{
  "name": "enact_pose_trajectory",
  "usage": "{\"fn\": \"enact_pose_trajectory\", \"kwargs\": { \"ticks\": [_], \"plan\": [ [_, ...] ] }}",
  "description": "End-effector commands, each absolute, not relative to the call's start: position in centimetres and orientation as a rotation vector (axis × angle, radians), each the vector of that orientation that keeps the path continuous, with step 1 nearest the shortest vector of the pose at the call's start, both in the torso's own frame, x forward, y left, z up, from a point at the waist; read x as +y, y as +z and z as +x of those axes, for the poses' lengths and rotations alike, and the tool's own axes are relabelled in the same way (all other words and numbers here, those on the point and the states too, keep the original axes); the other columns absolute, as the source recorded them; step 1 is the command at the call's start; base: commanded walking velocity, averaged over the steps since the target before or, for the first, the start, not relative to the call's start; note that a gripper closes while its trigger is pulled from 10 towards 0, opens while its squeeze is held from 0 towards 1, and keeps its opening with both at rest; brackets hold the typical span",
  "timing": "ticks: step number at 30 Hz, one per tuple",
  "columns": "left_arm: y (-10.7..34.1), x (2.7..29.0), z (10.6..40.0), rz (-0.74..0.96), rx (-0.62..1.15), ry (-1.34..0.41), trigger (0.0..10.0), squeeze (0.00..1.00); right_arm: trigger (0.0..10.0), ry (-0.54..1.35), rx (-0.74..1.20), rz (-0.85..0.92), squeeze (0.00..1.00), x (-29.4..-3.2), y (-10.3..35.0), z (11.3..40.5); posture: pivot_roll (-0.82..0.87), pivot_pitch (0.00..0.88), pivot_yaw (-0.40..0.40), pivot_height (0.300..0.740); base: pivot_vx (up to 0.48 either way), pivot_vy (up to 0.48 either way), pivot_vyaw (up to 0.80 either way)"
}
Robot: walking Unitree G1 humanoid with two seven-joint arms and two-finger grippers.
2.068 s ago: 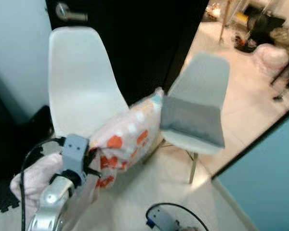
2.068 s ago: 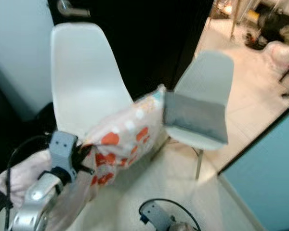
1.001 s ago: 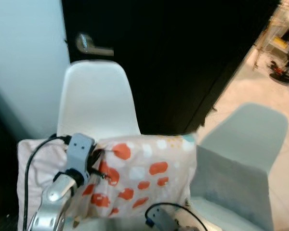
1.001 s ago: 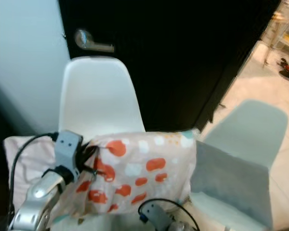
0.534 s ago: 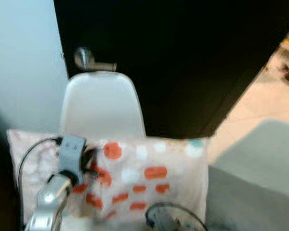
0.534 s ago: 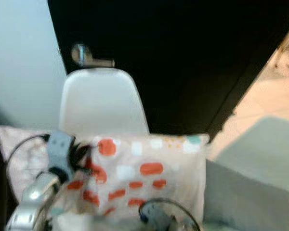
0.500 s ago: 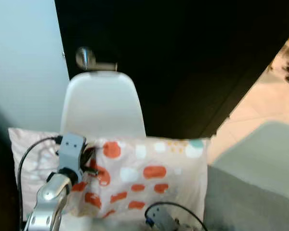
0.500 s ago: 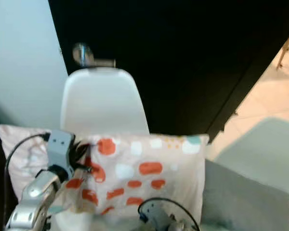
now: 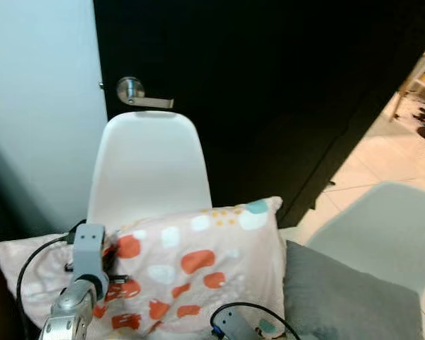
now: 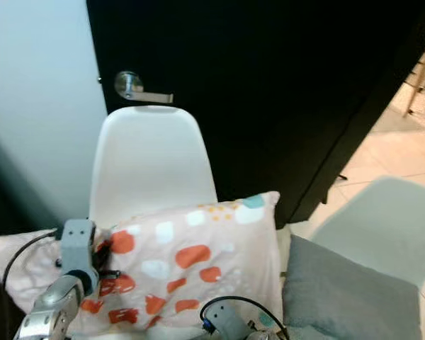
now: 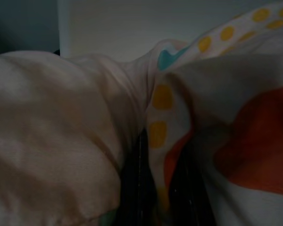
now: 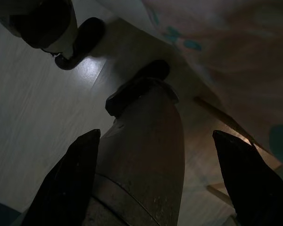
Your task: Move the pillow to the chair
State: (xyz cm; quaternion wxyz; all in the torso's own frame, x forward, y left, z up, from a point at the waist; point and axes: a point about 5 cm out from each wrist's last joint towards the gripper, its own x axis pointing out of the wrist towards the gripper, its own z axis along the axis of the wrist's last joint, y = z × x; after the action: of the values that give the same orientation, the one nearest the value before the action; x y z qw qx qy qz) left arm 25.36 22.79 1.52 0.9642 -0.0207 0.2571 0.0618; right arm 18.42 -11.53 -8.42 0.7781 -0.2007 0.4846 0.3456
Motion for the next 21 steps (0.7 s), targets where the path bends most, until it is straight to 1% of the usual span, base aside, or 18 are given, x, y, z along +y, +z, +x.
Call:
{"fn": "enact_pose_trajectory", "kwargs": {
  "ticks": [1,3,9,16,21],
  "plan": [
    [-0.7,23.1,23.8,-0.067,0.639,0.178,10.0,0.00,10.0,0.740,1.072,-0.453,0.00,-12.1,-8.6,18.1,0.18,0.086,-0.158,0.740,0.000,0.000,0.00],
    [-1.1,24.2,23.6,-0.075,0.667,0.267,10.0,0.00,10.0,0.739,1.073,-0.461,0.00,-12.2,-8.6,18.1,0.18,0.091,-0.160,0.740,0.000,0.000,0.00],
    [-1.2,25.4,23.9,-0.114,0.663,0.368,10.0,0.00,10.0,0.731,1.077,-0.481,0.00,-12.4,-8.7,18.1,0.17,0.102,-0.163,0.740,0.000,0.000,0.00],
    [-1.3,26.4,24.0,-0.112,0.673,0.393,10.0,0.00,10.0,0.715,1.077,-0.499,0.00,-12.8,-8.8,18.0,0.15,0.112,-0.165,0.740,0.000,0.000,0.00],
    [-0.4,27.9,24.7,-0.041,0.625,0.409,10.0,0.00,10.0,0.703,1.079,-0.505,0.00,-13.5,-8.8,17.9,0.14,0.126,-0.162,0.740,0.000,0.000,0.00]
  ]
}}
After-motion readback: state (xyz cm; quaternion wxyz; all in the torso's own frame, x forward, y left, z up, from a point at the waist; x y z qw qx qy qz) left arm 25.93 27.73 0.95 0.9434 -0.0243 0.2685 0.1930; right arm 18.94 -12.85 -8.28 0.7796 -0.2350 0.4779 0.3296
